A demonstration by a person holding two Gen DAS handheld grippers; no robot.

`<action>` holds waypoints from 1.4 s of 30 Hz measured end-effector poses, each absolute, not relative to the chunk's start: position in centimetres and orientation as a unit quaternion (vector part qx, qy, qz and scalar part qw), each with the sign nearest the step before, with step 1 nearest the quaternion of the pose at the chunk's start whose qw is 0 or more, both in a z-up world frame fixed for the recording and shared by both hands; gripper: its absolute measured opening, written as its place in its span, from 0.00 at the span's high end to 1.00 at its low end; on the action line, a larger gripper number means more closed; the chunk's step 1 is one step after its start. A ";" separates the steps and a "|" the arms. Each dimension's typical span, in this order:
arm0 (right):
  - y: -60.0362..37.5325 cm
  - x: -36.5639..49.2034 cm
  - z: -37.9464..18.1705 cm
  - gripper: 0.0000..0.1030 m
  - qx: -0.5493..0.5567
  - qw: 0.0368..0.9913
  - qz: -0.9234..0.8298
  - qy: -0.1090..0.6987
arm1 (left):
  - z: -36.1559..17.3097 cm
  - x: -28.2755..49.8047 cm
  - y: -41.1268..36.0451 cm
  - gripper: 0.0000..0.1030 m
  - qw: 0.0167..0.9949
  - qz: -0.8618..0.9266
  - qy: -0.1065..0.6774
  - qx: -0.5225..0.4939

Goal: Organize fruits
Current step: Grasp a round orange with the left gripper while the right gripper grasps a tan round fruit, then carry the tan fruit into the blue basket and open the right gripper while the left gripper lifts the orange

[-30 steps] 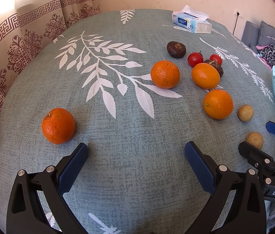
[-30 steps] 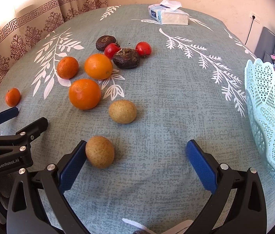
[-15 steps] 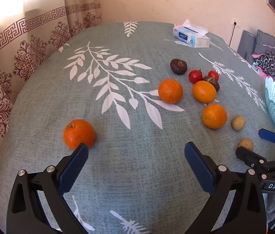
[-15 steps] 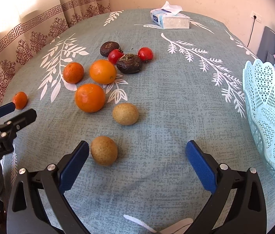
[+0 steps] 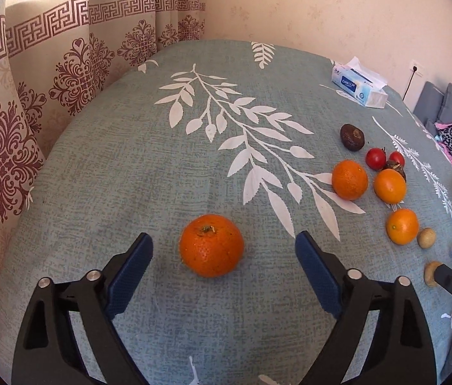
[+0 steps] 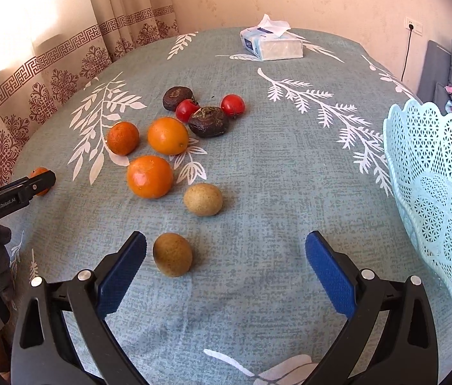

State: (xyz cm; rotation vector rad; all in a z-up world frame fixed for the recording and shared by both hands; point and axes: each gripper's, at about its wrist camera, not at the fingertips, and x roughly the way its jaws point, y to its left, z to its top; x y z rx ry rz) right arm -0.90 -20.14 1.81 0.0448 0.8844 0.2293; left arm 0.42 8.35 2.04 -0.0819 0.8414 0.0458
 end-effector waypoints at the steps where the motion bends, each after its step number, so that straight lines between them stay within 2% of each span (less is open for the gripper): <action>1: -20.1 -0.9 1.9 0.02 0.021 0.897 0.112 0.427 | 1.7 0.6 8.5 0.28 0.909 0.020 0.414 -0.043; 2: -20.1 -0.9 2.1 0.02 0.023 0.897 0.115 0.425 | 1.5 0.7 8.6 0.37 0.907 0.021 0.418 -0.046; 4: -20.3 -1.1 2.6 0.02 0.026 0.899 0.119 0.420 | 1.5 0.6 8.8 0.47 0.908 0.025 0.415 -0.051; 5: -20.4 -1.2 2.9 0.02 0.026 0.901 0.119 0.416 | 1.6 0.6 8.9 0.57 0.909 0.025 0.413 -0.054; 6: -20.5 -1.3 3.1 0.02 0.026 0.903 0.118 0.413 | 1.6 0.5 9.0 0.62 0.909 0.028 0.412 -0.056; 10: -21.0 -1.2 3.2 0.03 0.035 0.904 0.116 0.411 | 2.0 0.3 8.8 0.62 0.911 0.021 0.408 -0.054; 12: -21.2 -1.1 3.1 0.09 0.040 0.902 0.116 0.414 | 2.3 0.2 8.4 0.62 0.913 0.015 0.405 -0.051; 14: -20.9 -1.0 2.9 0.21 0.035 0.899 0.120 0.419 | 2.8 0.0 8.0 0.62 0.915 0.011 0.400 -0.048; 21: -19.1 0.3 2.8 0.36 0.018 0.896 0.141 0.421 | 3.7 -0.7 7.0 0.62 0.920 -0.001 0.390 -0.043; 26: -17.9 2.5 1.6 0.62 0.015 0.882 0.150 0.447 | 3.7 -1.1 6.3 0.62 0.920 -0.010 0.391 -0.036; 29: -18.2 2.6 1.2 0.69 0.022 0.881 0.149 0.449 | 3.7 -1.2 5.9 0.62 0.920 -0.014 0.390 -0.033; 31: -18.7 2.5 1.4 0.72 0.033 0.880 0.152 0.449 | 3.5 -1.1 5.7 0.62 0.920 -0.012 0.390 -0.027; 42: -21.1 1.2 4.8 0.72 0.084 0.893 0.149 0.417 | 4.4 -1.8 5.3 0.62 0.924 -0.021 0.380 -0.029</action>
